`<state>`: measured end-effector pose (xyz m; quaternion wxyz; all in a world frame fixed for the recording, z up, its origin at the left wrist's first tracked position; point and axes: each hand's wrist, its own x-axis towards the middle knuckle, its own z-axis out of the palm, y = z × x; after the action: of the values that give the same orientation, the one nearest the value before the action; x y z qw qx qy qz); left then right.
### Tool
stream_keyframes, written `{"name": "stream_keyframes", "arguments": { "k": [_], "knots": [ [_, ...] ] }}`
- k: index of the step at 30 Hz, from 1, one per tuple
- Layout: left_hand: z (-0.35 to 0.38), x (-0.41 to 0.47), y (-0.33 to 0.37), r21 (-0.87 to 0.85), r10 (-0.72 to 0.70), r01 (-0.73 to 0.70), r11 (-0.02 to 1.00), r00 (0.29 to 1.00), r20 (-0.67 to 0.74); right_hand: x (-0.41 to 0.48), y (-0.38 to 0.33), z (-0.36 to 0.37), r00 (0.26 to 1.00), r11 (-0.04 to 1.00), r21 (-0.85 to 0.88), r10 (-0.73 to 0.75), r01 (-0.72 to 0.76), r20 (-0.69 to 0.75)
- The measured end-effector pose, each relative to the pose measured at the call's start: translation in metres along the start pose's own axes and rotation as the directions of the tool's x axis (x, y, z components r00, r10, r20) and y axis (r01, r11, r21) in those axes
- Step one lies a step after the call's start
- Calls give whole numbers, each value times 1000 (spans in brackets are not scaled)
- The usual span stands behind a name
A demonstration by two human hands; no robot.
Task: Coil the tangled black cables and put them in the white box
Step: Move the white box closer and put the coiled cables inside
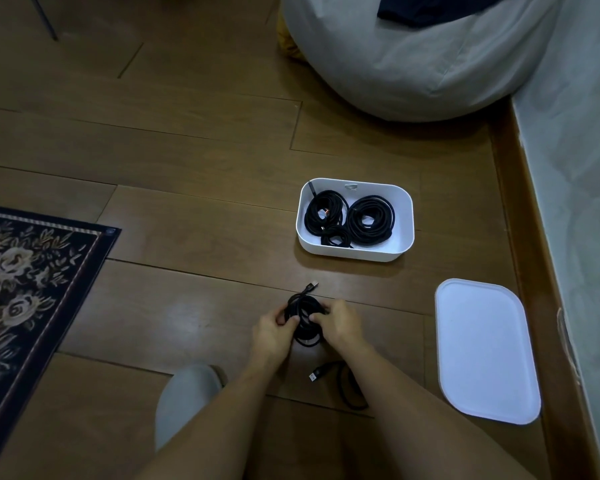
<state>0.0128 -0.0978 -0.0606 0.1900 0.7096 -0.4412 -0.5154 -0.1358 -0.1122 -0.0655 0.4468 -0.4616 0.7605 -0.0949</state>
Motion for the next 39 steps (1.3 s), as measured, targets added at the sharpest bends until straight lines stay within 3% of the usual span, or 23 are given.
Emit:
{"name": "stream_keyframes", "arguments": {
  "k": [6, 17, 22, 28, 33, 39],
  "knots": [
    [9, 30, -15, -84, 23, -26, 996, 999, -30, -3, -2, -12, 999, 988, 154, 22, -15, -43],
    [1, -16, 100, -85, 264, -270, 959, 962, -69, -21, -16, -85, 982, 913, 388, -59, 124, -178],
    [2, -18, 158, 26, 411, -410, 912, 909, -72, -34, -44, -150, 955, 905, 380, -82, 191, -284],
    [18, 9, 218, 80, 485, -479, 874, 870, -87, -15, -70, -205, 928, 916, 335, -91, 220, -361],
    [39, 50, 227, 113, 443, -437, 892, 896, -36, 14, -65, -222, 949, 935, 322, -44, 150, -313],
    [49, 92, 200, 140, 335, -332, 933, 942, 6, 72, -51, -191, 976, 947, 309, -13, 82, -218]
  ]
}}
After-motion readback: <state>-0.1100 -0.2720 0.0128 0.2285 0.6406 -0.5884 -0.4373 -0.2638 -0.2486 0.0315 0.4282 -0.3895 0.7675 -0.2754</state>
